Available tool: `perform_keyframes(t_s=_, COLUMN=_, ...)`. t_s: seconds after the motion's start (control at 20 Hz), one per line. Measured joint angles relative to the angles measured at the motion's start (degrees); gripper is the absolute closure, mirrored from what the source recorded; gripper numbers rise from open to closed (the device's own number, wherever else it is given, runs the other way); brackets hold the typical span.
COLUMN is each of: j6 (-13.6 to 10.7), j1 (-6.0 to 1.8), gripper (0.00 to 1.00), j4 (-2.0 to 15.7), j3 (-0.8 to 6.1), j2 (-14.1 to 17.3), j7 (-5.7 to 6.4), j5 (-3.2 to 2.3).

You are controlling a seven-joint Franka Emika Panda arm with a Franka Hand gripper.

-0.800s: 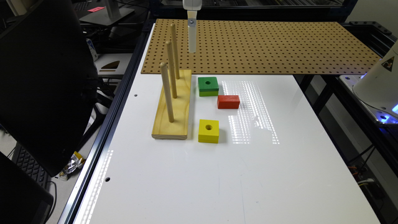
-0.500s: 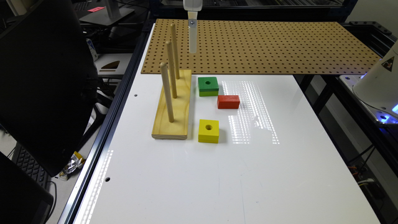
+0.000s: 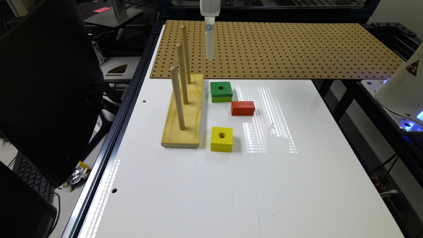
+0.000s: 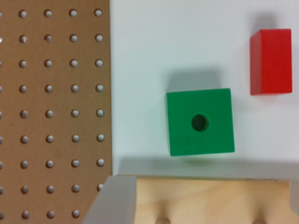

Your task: Pick up green block.

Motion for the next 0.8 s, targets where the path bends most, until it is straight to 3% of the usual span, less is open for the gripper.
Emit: perform_keyframes(t_s=0.8, j6=0.0, j1=0.02, gripper=0.0, j4=-2.78, j3=0.07, j2=-2.3, j7=0.04, j5=0.0)
